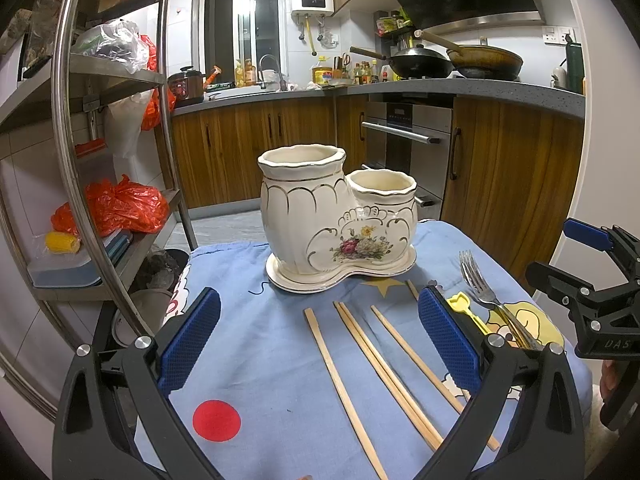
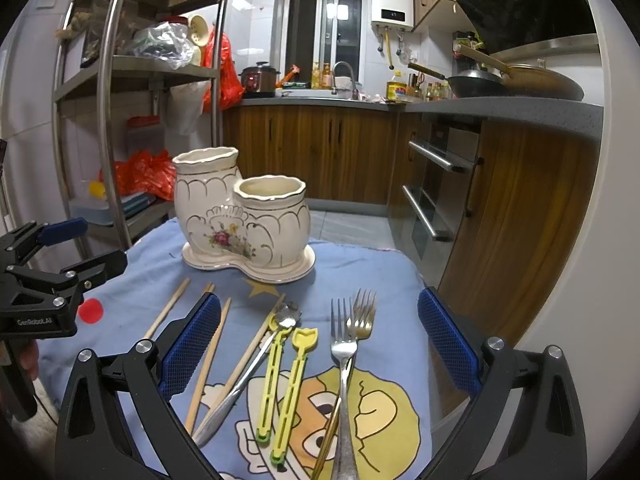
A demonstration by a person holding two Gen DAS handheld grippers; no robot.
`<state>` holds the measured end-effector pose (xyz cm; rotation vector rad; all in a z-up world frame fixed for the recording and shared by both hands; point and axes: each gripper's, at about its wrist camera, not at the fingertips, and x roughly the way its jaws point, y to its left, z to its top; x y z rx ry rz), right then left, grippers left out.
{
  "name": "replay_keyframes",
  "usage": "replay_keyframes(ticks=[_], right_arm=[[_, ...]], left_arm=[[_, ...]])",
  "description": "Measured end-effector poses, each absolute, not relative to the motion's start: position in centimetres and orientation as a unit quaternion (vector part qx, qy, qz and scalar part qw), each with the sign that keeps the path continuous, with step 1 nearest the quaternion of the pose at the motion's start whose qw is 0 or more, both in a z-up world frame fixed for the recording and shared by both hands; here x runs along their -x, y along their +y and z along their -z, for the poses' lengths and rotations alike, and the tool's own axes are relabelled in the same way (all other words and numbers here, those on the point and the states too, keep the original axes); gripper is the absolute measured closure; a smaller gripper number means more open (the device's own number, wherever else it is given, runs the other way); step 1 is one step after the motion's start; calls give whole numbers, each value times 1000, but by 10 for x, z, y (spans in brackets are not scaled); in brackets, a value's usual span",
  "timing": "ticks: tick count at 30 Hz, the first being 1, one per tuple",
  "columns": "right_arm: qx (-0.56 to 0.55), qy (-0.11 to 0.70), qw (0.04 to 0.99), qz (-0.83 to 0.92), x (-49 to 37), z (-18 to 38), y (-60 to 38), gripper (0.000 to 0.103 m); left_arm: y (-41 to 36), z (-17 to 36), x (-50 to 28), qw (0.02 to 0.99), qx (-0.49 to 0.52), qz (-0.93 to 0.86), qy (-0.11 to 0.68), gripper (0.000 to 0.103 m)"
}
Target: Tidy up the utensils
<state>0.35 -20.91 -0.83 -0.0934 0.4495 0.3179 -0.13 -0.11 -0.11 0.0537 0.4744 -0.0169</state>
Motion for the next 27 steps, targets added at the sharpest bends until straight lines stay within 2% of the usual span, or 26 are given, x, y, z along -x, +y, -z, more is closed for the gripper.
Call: replay_keyframes(ticks=[27], right_arm=[[45, 221, 961, -157, -3, 10, -209, 5]], left_arm=[[5, -3, 2, 972, -4, -1, 237, 5]])
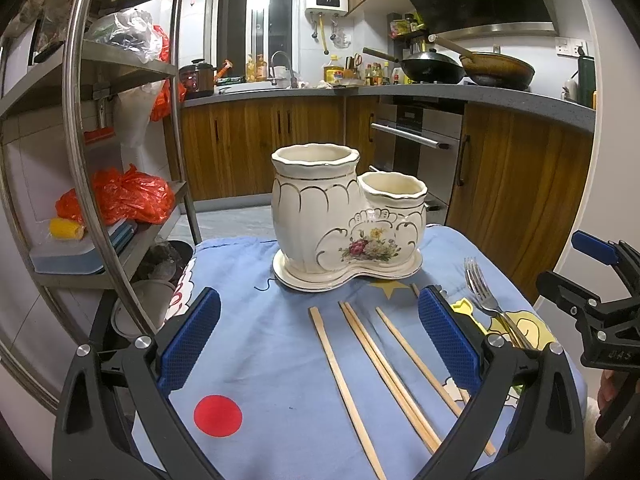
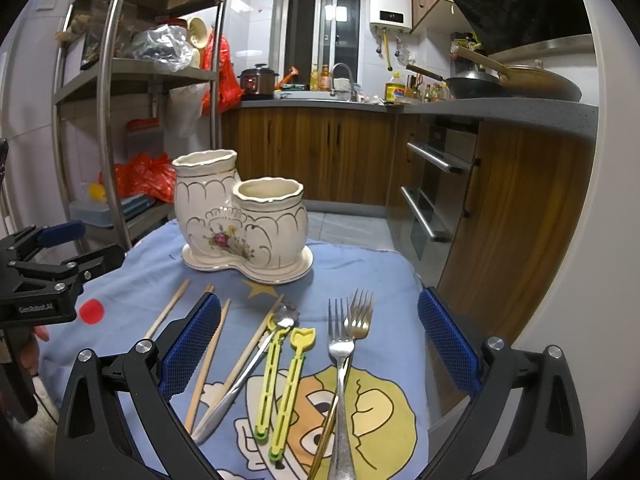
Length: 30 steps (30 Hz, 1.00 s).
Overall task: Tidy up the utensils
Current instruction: 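Grasp a wooden chopstick with the left tool while the right tool grasps a silver fork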
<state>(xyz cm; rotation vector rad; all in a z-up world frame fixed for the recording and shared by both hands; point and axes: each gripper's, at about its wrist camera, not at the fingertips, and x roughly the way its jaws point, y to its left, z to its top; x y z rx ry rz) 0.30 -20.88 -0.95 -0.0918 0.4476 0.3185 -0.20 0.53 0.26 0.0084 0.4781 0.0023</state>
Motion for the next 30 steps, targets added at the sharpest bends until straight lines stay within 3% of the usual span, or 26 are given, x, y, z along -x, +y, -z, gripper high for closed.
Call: replay_keyframes(ticks=[8, 24, 27, 30], right_arm=[[47, 220, 962, -156, 0, 3, -217, 5], [64, 322, 934, -142, -33, 36, -247, 5], [64, 348, 924, -147, -41, 47, -247, 8], [70, 356, 919, -151, -48, 53, -242, 20]], left_arm=[[2, 3, -1, 969, -34, -13, 243, 5], [2, 46, -29, 919, -86, 17, 385, 6], [0, 52, -33, 914, -90, 23, 396, 6], [2, 58, -39, 906, -76, 26, 415, 6]])
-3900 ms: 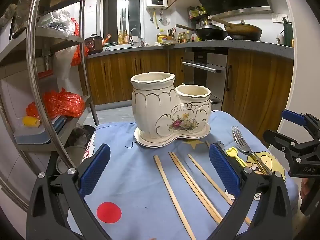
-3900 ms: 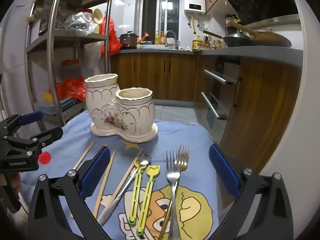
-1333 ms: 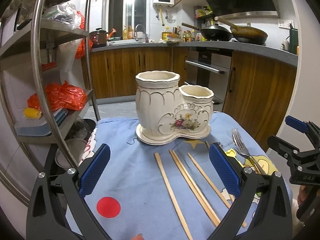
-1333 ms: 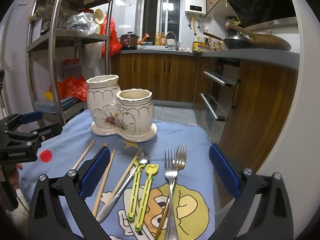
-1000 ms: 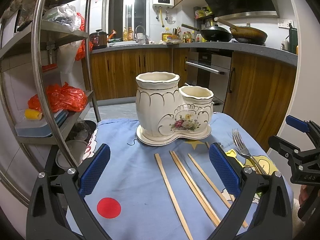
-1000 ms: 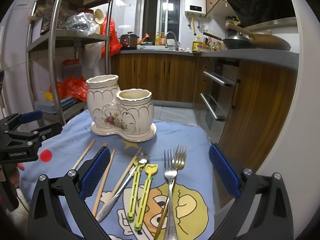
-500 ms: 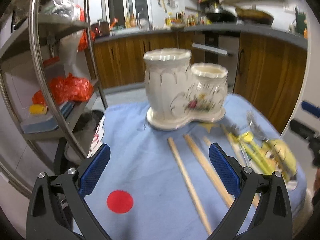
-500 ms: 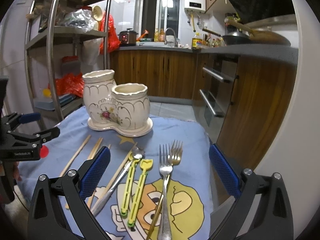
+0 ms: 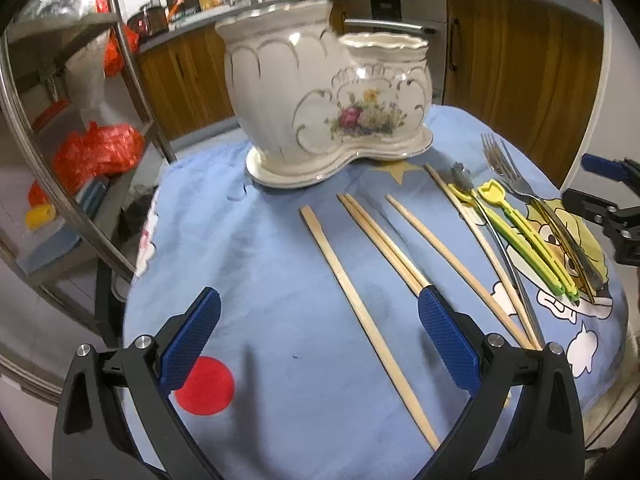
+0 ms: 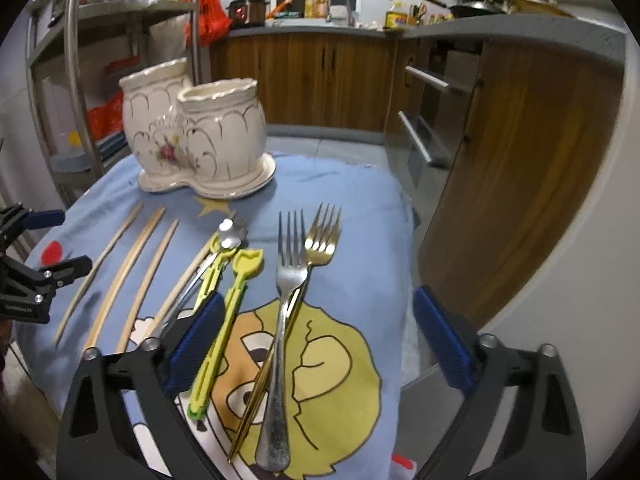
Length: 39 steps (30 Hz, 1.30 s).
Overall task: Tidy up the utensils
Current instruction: 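Grasp a wooden chopstick with the left tool while the right tool grasps a silver fork, then lift the chopstick with the left tool while the right tool lifts the silver fork toward the holder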
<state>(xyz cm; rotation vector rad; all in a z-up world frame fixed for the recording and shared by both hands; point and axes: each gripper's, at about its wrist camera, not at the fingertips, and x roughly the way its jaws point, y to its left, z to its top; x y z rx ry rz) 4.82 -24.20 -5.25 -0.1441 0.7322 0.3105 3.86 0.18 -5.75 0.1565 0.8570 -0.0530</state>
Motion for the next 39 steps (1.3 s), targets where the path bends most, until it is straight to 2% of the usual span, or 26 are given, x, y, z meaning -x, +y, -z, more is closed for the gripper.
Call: replay_keyframes(ticks=[2, 5, 7, 9, 11, 14, 18, 20, 21, 23, 24, 26, 32, 33, 34, 39], right_arm=[[73, 357, 918, -154, -56, 55, -238, 32], [80, 361, 914, -170, -71, 58, -231, 42], [87, 362, 910, -182, -79, 59, -227, 52], [82, 370, 905, -196, -89, 61, -224, 59], [69, 381, 898, -209, -100, 63, -224, 64], [50, 400, 887, -226, -114, 67, -225, 70], [34, 421, 872, -248, -127, 74, -225, 74], [20, 432, 865, -253, -131, 76, -226, 84], [15, 433, 865, -254, -131, 75, -227, 84], [11, 423, 869, -258, -126, 68, -227, 84], [11, 415, 872, -258, -123, 63, -228, 84], [9, 400, 880, -257, -116, 53, -231, 86], [12, 337, 907, -251, -89, 15, -238, 88], [14, 327, 911, -250, -84, 10, -241, 90], [16, 314, 917, -247, -77, 2, -242, 97], [39, 266, 934, -235, -59, -20, -247, 97]], left_arm=[[4, 62, -42, 902, -63, 25, 427, 6], [5, 65, -43, 900, -64, 30, 429, 6], [3, 66, -42, 900, -70, 37, 430, 8], [1, 66, -42, 897, -71, 46, 434, 19], [0, 67, -43, 893, -69, 53, 442, 36], [-2, 68, -45, 889, -68, 66, 449, 51], [-1, 73, -54, 883, -59, 67, 460, 55], [2, 74, -59, 884, -49, 67, 460, 59], [3, 74, -60, 884, -47, 64, 461, 62], [4, 73, -64, 884, -48, 61, 461, 75], [5, 73, -65, 884, -46, 62, 461, 77], [8, 73, -68, 885, -42, 58, 460, 90], [14, 72, -73, 885, -30, 62, 460, 94], [14, 72, -72, 886, -31, 63, 459, 94], [15, 71, -71, 886, -31, 63, 459, 96], [23, 66, -66, 893, -27, 69, 445, 99]])
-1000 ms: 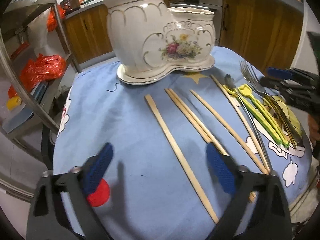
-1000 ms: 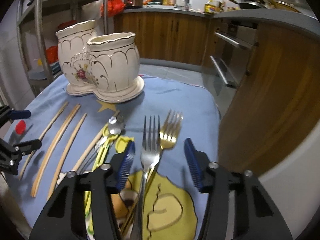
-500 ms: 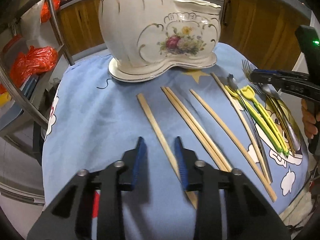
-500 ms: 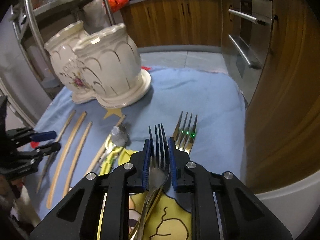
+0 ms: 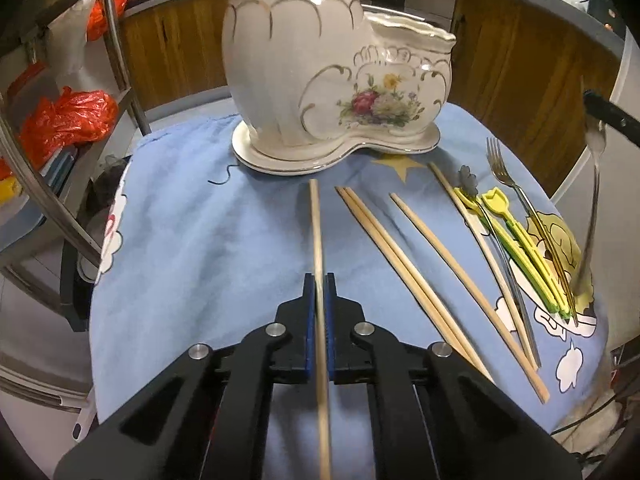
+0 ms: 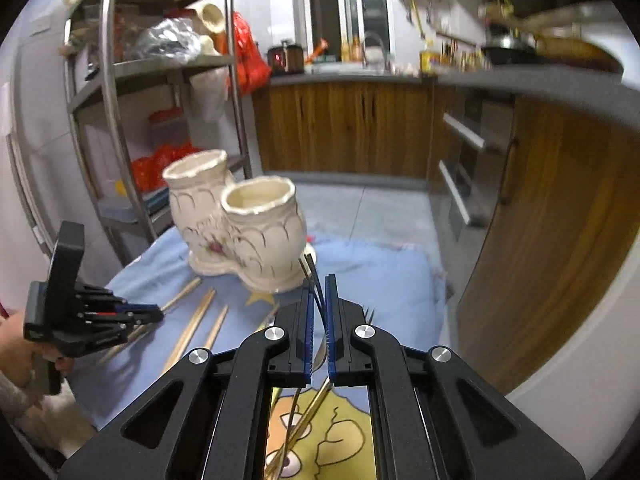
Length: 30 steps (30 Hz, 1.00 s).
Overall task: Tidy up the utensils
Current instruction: 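Lift the chopstick with the left tool while the right tool lifts the silver fork toward the holder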
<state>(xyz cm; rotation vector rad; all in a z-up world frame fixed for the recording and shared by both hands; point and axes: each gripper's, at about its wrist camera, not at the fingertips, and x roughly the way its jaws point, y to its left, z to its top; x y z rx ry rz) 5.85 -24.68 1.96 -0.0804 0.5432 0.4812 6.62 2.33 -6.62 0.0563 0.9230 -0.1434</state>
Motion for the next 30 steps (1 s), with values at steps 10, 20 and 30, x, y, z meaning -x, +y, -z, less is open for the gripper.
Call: replay_keyframes(ticks=[10, 20, 30], right_arm=[[46, 193, 953, -229, -36, -56, -238, 99], [40, 151, 960, -231, -49, -87, -218, 99], [24, 115, 971, -208, -85, -122, -207, 99]], left_arm=[[33, 31, -40, 927, -11, 88, 364, 99], [53, -41, -36, 975, -6, 82, 208, 99], [77, -104, -101, 987, 58, 99, 114, 99]])
